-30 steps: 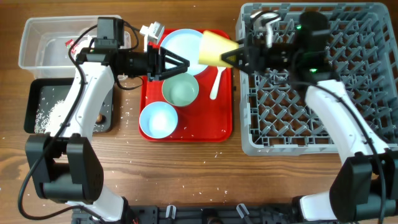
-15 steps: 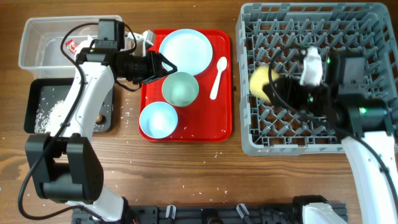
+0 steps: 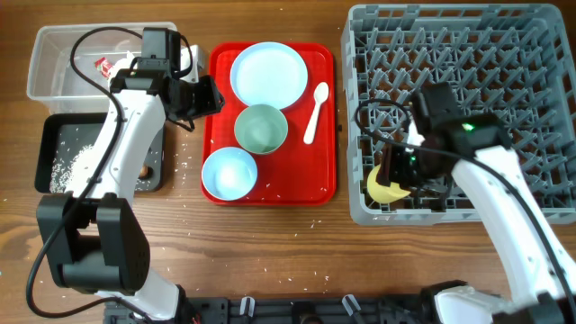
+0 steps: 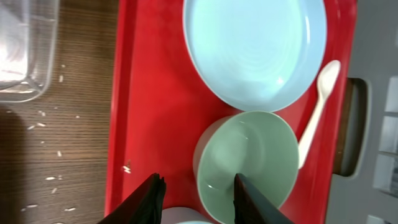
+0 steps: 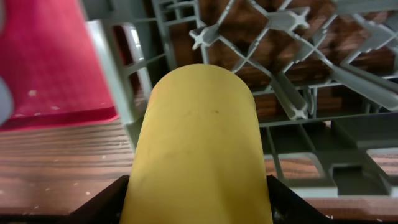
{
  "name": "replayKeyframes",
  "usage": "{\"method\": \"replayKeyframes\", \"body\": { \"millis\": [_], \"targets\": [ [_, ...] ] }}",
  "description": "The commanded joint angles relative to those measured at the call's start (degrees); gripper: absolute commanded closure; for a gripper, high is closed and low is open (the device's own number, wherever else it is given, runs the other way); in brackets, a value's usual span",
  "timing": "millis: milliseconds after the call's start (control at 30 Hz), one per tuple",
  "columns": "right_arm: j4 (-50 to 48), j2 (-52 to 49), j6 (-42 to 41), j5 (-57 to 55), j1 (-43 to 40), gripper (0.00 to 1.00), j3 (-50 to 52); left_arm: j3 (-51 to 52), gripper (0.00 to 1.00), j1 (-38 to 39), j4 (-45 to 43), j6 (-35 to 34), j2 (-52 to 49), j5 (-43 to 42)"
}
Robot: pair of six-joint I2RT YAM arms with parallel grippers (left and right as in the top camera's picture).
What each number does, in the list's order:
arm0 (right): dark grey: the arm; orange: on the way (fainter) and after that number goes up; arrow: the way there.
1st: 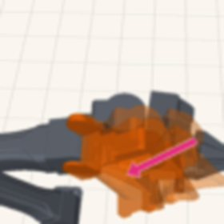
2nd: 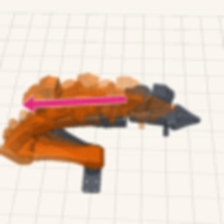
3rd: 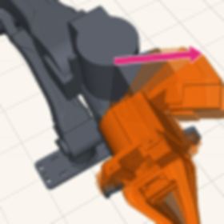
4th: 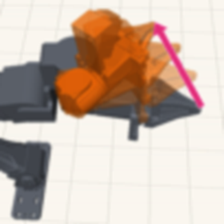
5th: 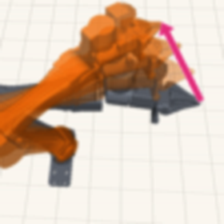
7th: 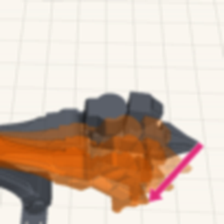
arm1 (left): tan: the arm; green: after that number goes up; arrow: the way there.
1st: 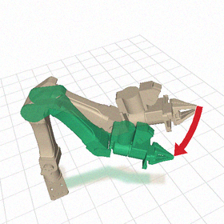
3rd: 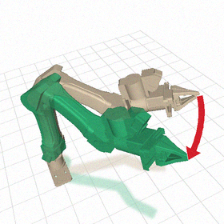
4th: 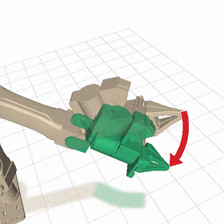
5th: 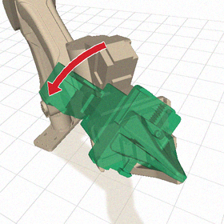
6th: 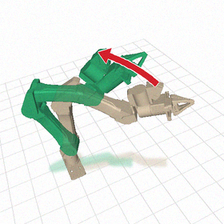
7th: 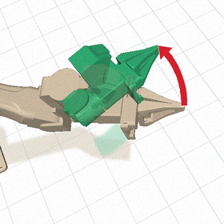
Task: Sort waste into correct bins and load items into the dishwasher rack
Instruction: 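Place the yellow cup into the dish rack with the right gripper, then reach the right gripper to the blue plate and grasp its rim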
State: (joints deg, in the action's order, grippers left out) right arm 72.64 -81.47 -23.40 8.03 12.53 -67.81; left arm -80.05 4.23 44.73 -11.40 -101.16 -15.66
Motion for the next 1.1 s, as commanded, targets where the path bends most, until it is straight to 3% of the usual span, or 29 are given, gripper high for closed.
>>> {"method": "replayKeyframes", "body": {
  "millis": [0,167,233,433,500,600,800,933,1067],
  "targets": [
    [-1.2,-4.2,-0.6,-2.4,0.6,0.5,-0.1,-0.6,0.62,0.2,-0.1,0.6,1.0,2.8],
    [-1.4,-6.3,-0.6,-1.8,0.6,0.05,-0.7,-0.6,0.56,0.2,-0.1,0.7,1.0,2.7],
    [-1.2,-6.0,-0.8,-1.8,0.6,0.02,-3.2,-0.7,0.55,0.2,-0.4,0.7,1.0,2.8],
    [0.3,-5.9,4.9,0.5,0.6,0.04,-20.9,-0.7,0.52,0.2,-0.8,1.3,1.5,2.9],
    [-6.1,-6.0,5.1,3.2,1.1,0.09,-25.0,-0.7,0.51,0.1,-0.9,2.4,3.0,3.4],
    [-19.9,-8.1,-0.9,0.4,3.6,0.16,-25.0,-0.7,0.5,0.1,-2.1,2.4,7.0,5.3],
    [-39.6,-26.0,-8.9,-5.5,12.6,0.33,-25.8,-0.7,0.33,0.1,-1.1,1.9,12.7,14.7],
    [-40.1,-39.5,-8.9,-5.4,15.6,0.38,-31.9,-0.6,0.27,0.0,0.4,1.9,12.0,18.2],
    [-39.1,-45.7,-6.0,-9.2,16.3,0.43,-35.7,-0.6,0.2,0.0,0.5,1.9,11.9,18.2]
  ]
}}
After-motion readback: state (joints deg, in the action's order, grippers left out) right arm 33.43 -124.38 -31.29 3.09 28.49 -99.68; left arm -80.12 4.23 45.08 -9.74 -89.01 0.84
